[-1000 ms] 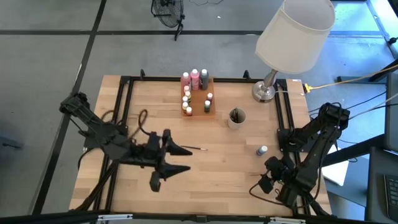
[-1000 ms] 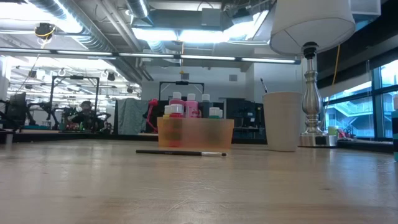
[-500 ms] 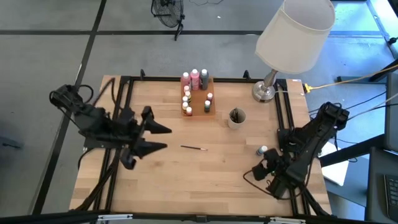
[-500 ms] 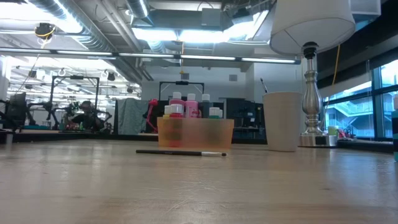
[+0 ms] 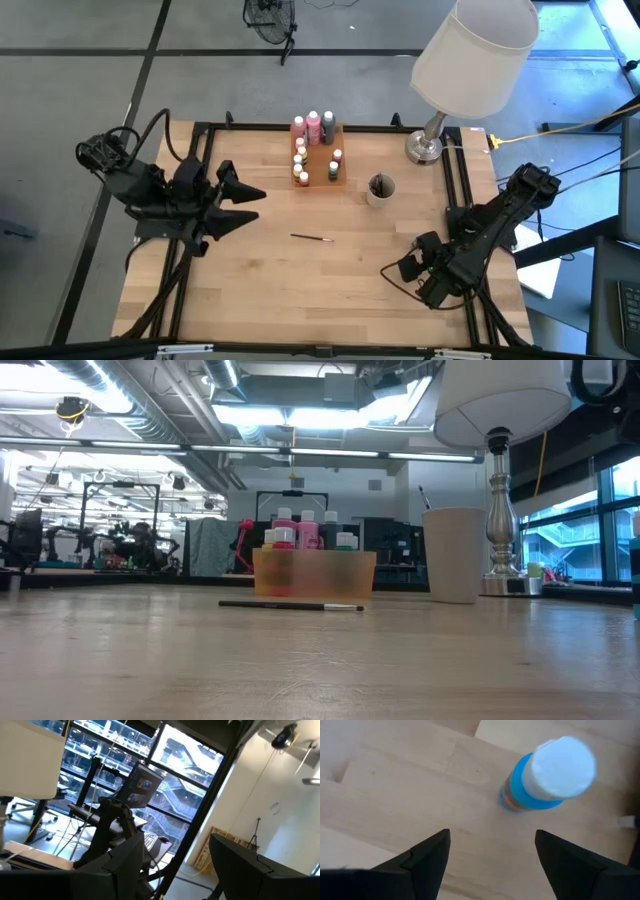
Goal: Pick & Place Paint Supplies
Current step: Put the blue paint bottle into the orange bin
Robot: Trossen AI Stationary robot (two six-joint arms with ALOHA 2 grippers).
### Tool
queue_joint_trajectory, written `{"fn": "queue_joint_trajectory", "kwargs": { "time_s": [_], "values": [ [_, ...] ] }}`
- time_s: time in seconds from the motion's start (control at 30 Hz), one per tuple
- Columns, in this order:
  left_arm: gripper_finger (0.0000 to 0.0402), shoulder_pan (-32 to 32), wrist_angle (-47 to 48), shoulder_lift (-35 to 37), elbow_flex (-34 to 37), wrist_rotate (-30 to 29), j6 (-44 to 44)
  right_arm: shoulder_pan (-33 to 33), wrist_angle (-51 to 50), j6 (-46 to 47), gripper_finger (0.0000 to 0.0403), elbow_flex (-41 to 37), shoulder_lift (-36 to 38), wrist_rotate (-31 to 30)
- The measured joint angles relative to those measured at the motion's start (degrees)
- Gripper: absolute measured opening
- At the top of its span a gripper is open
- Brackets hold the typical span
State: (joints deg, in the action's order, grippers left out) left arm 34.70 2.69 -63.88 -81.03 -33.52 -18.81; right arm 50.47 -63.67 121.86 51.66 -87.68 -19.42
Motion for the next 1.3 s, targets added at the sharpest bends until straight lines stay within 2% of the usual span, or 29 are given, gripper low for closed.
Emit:
{"fn": "queue_joint_trajectory", "kwargs": {
  "time_s": [0.4, 0.73, 0.87, 1.3],
  "values": [
    [0.0221, 0.1, -1.2, 0.0, 0.0, 0.0, -1.6, -0.3, -1.8, -0.4, 0.0332, 0.0, -2.9, 0.4],
    [0.0221, 0.0, -1.1, -0.1, 0.0, 0.3, -1.6, -1.1, -2.7, -0.6, 0.0332, 0.0, -9.4, -0.2],
    [0.0221, 0.1, -1.1, -0.1, 0.0, 0.3, -1.6, -2.1, -2.5, -0.7, 0.0332, 0.0, -11.6, -2.2],
    [0.0221, 0.1, -1.1, -0.1, 0.0, 0.4, -1.4, -6.2, -3.3, -1.6, 0.0332, 0.0, -13.2, -4.6]
  ]
}}
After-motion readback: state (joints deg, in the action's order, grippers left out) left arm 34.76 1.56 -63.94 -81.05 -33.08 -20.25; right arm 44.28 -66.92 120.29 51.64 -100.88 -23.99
